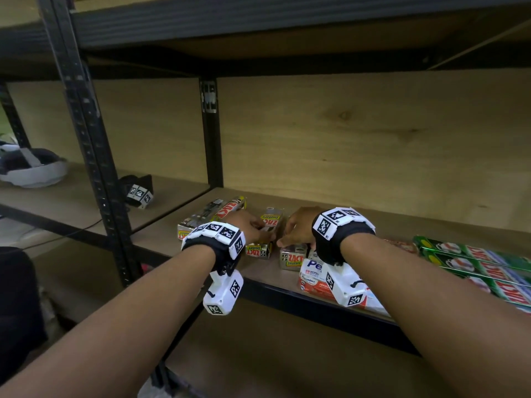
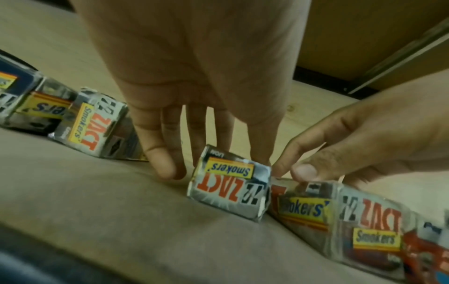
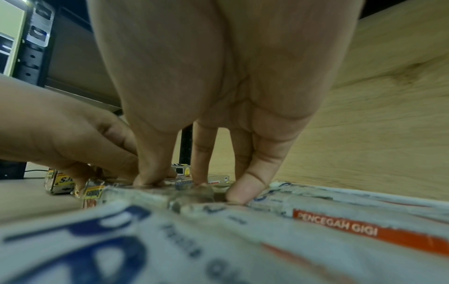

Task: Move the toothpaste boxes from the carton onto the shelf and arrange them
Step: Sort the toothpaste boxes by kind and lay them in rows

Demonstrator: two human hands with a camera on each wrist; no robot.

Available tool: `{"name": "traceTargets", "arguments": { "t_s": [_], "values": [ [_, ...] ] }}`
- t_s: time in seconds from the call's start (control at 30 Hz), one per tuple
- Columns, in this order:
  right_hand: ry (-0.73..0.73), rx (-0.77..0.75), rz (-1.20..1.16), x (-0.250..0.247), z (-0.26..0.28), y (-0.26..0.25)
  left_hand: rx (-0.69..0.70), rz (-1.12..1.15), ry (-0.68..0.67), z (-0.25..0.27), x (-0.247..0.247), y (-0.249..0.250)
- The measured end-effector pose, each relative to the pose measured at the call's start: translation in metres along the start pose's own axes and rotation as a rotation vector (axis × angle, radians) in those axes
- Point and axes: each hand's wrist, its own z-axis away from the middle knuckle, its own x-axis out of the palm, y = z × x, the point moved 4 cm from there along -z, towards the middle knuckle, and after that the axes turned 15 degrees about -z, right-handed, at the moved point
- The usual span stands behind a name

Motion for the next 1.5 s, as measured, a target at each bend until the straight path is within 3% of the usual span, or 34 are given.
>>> {"name": "traceTargets", "arguments": {
  "t_s": [0.23,0.57,0.73,0.93,1.03,1.1,1.3,1.5],
  "values": [
    [-0.013,0.037,0.045,0.003,0.004,0.0,-0.032,-0.087,-0.033,0.015,-0.01,-0.012],
    [-0.089,0.006,-0.092,0.004,0.003,-0.003,-0.069,-0.191,-0.227,0.039,-0.039,-0.051],
    [-0.079,0.103,-0.035,0.002,0.006,-0.015,-0.047,-0.209,-0.245,0.052,-0.037,-0.052],
    [0.051,0.253,0.051,-0.004,-0.017,-0.006,-0.038,-0.368,-0.227,0.048,-0.031,-0.047],
    [0.078,0.216,-0.096,-0.006,-0.039,0.004,-0.008,-0.395,-0.22,0.052,-0.03,-0.043],
    [0.156,0.181,-0.117,-0.017,-0.013,-0.019,0.006,-0.401,-0.232,0.056,-0.031,-0.04],
    [0.278,0.094,-0.251,-0.051,-0.004,-0.03,0.054,-0.378,-0.249,0.061,-0.04,-0.035],
    [0.249,0.025,-0.114,-0.06,-0.02,-0.035,0.081,-0.362,-0.241,0.056,-0.037,-0.037]
  ]
}}
